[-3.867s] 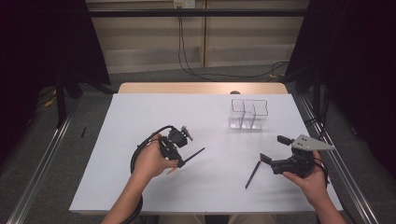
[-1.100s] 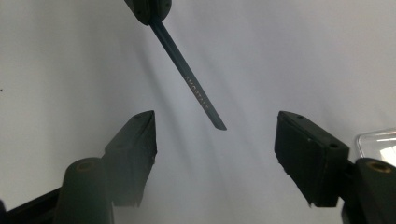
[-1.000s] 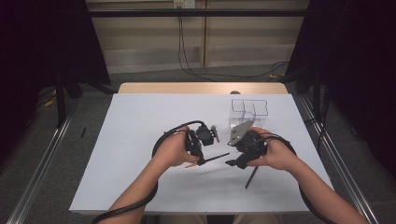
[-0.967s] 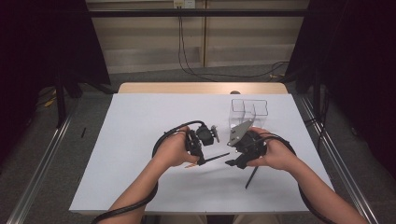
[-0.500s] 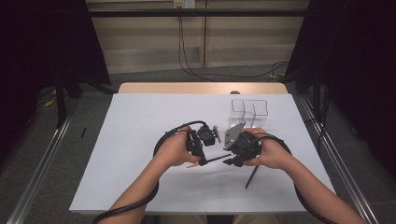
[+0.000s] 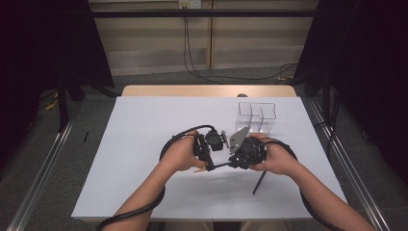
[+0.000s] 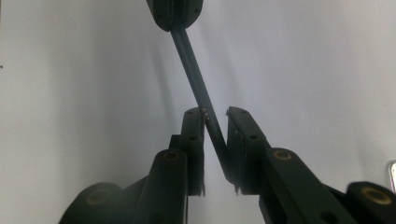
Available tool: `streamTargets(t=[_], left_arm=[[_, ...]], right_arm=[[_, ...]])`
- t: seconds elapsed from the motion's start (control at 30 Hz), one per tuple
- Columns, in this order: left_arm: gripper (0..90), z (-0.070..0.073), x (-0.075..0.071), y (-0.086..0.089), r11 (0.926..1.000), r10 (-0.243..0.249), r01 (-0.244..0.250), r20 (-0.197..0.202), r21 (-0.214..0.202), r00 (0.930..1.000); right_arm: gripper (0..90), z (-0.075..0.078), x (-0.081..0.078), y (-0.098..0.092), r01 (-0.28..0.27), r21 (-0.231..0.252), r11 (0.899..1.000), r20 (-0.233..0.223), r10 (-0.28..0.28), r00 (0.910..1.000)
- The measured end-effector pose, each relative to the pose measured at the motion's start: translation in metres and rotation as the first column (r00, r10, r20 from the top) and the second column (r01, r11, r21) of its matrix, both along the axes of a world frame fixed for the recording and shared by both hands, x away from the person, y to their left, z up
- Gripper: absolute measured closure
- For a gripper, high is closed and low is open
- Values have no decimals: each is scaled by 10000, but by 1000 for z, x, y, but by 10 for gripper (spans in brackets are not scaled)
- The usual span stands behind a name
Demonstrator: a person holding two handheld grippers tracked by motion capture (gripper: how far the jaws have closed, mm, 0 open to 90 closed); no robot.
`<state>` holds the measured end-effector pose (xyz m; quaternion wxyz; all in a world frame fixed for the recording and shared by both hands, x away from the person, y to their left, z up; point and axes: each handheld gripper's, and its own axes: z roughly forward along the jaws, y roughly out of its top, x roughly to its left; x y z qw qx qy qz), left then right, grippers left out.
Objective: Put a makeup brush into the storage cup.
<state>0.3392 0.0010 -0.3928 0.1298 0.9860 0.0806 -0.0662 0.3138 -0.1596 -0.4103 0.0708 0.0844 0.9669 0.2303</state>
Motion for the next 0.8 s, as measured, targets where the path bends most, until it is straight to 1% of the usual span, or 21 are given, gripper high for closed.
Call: streamTargets(t=[0.07,0.1,0.17,0.23,0.27,0.3,0.33,0.37,0.4,0.43,0.47,0.5,0.53,0.57,0.6,0.67,0.7,0.77,0.8], left_arm=[[833,0,1,1,9999,-109,109,-20,-16,9999],[832,0,1,2,9998,-112,111,-52,-164,9999],[829,1,4,4,9994,-210,206,-158,-267,9997],[823,2,5,8,9978,20,-37,-250,-669,9997],[819,2,6,10,9970,44,-69,-323,-774,9995],[813,3,7,11,9960,37,-64,-309,-895,9995],[810,4,8,12,9955,53,-84,-329,-949,9994],[811,4,8,13,9944,98,-140,-404,-1045,9991],[809,4,9,13,9943,200,-244,-424,-1042,9989],[806,3,10,14,9927,275,-327,-466,-1160,9985],[797,3,10,15,9915,275,-328,-441,-1259,9987],[769,3,12,16,9889,350,-414,-474,-1424,9983],[749,4,13,17,9878,420,-492,-508,-1480,9978],[726,4,13,18,9848,608,-678,-481,-1597,9970],[694,5,14,20,9833,675,-740,-446,-1660,9967],[647,7,16,22,9791,857,-899,-310,-1822,9958],[617,8,16,23,9771,968,-1018,-353,-1871,9947],[550,10,17,25,9692,1258,-1323,-446,-2078,9911],[517,10,17,26,9673,1266,-1351,-527,-2148,9905]], right_arm=[[794,0,-1,0,-194,-149,9997,81,195,9998],[800,0,-2,0,-215,-126,9997,114,217,9997],[813,-1,-3,-1,-306,-87,9995,91,306,9995],[828,-1,-3,-2,-436,-42,9990,79,437,9990],[840,-2,-4,-3,-574,38,9983,38,574,9983],[853,-2,-5,-3,-644,49,9979,-91,644,9979],[859,-3,-6,-3,-762,-4,9971,-210,761,9969],[860,-3,-7,-2,-779,-37,9970,-228,778,9967],[861,-3,-8,-1,-764,-69,9971,-205,762,9969],[861,-3,-8,-1,-767,-67,9970,-192,765,9969],[862,-3,-8,-1,-746,54,9972,-228,747,9969],[862,-2,-8,-1,-687,58,9976,-299,688,9972],[862,-2,-8,-1,-712,101,9974,-329,715,9969],[862,-1,-8,-1,-781,105,9969,-325,784,9964],[862,-2,-8,-2,-726,177,9972,-350,732,9967],[862,-2,-9,-2,-662,175,9976,-360,668,9971],[862,-2,-9,-3,-644,199,9977,-352,650,9973],[862,-3,-8,-5,-551,315,9980,-302,560,9980],[862,-3,-7,-6,-503,361,9981,-252,512,9984]])
